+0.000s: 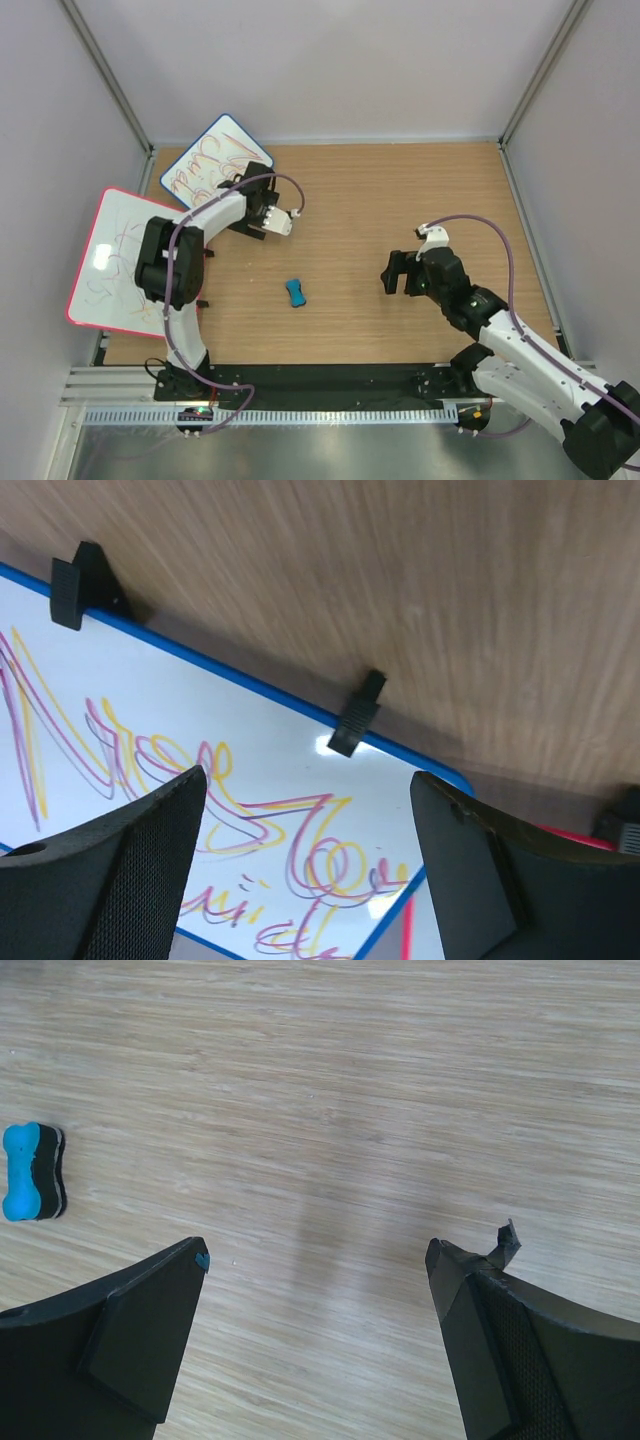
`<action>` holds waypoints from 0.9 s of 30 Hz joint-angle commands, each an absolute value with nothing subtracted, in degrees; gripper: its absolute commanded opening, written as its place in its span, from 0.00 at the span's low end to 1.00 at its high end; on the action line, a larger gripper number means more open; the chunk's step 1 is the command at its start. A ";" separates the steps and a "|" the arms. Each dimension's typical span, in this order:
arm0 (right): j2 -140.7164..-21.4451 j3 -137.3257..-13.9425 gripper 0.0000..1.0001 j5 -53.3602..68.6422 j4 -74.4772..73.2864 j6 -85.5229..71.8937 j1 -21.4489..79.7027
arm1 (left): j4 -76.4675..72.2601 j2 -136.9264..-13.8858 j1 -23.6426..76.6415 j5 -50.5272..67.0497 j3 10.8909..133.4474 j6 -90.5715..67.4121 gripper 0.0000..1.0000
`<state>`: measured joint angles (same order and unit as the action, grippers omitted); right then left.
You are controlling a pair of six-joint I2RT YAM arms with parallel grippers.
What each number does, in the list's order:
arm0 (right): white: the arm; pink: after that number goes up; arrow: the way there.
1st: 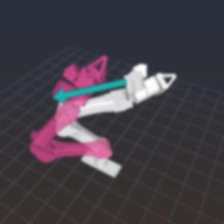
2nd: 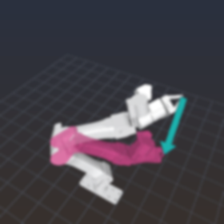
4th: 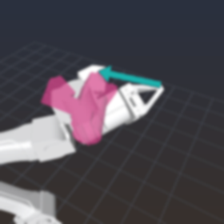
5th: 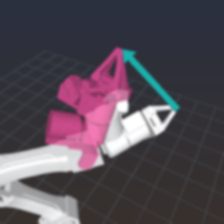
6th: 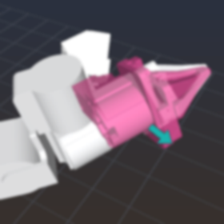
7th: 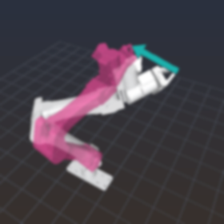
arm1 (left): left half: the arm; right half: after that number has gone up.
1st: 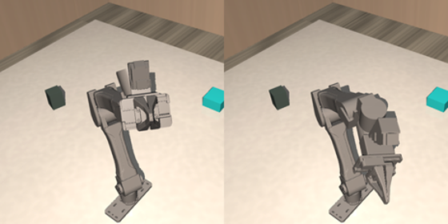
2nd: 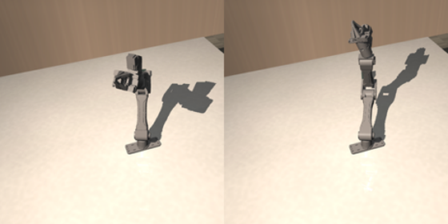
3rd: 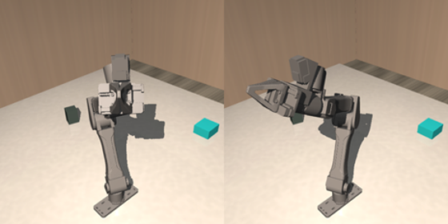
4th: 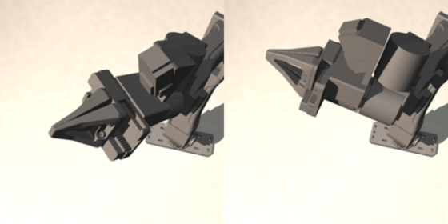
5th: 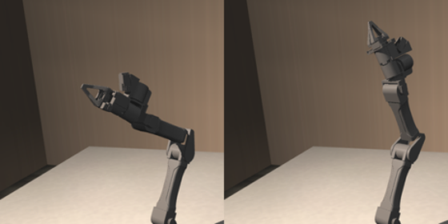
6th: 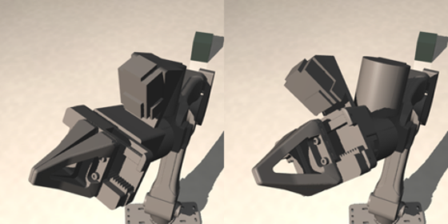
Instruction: Erase the whiteboard
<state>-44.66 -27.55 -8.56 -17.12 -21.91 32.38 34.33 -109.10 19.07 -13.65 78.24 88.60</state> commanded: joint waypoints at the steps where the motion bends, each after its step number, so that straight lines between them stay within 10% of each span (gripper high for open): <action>1: -45.26 -29.88 1.00 -7.73 -15.03 -20.30 32.26 | 36.65 -112.75 18.81 -18.18 82.17 95.35 0.83; 10: -45.88 -30.41 1.00 -9.05 -16.08 -18.54 32.17 | 37.97 -117.68 18.72 -21.18 84.37 99.05 0.81; 27: -46.41 -30.85 1.00 -7.12 -15.47 -19.25 32.17 | 36.66 -120.94 18.63 -23.91 83.15 102.21 0.33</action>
<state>-47.81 -28.21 -7.55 -16.84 -19.62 32.38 36.82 -121.99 19.00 -22.50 83.77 99.83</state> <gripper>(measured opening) 0.996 0.363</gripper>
